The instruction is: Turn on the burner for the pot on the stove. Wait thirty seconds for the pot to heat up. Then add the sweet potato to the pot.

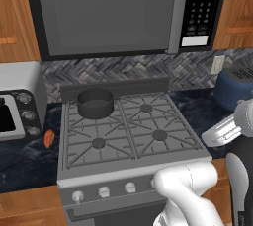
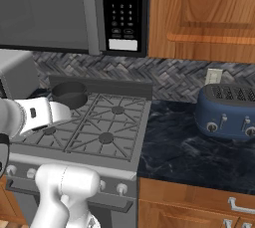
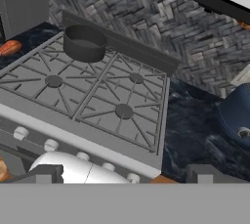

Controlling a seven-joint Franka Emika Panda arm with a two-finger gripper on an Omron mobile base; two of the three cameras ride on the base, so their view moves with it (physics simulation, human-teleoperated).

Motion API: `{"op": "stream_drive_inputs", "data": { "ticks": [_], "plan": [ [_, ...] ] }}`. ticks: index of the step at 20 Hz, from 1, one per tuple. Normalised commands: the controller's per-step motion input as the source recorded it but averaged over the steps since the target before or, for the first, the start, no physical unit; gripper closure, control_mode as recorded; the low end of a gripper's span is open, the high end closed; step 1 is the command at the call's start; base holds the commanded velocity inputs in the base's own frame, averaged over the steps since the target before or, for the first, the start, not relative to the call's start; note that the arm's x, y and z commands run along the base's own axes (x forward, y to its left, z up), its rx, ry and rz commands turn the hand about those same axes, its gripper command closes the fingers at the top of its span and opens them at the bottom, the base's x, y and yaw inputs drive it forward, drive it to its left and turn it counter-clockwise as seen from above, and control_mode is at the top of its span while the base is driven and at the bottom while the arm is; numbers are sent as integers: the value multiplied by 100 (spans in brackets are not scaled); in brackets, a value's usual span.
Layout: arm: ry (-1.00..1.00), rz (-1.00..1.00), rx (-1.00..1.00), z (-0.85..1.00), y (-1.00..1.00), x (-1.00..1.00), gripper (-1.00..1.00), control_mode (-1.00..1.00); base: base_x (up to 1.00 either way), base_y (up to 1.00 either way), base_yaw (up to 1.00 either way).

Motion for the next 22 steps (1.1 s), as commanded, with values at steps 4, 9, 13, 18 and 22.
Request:
{"op": "stream_drive_inputs", "data": {
  "ticks": [4, 9, 13, 18, 22],
  "plan": [
    [0, 0, 0, 0, 0, 0, -100, -100, 0, 0, 0],
    [0, 0, 0, 0, 0, 0, -100, -100, 0, 0, 0],
    [0, 0, 0, 0, 0, 0, -100, -100, 0, 0, 0],
    [0, 0, 0, 0, 0, 0, -100, -100, 0, 0, 0],
    [0, 0, 0, 0, 0, 0, -100, -100, 0, 0, 0]
  ]
}}
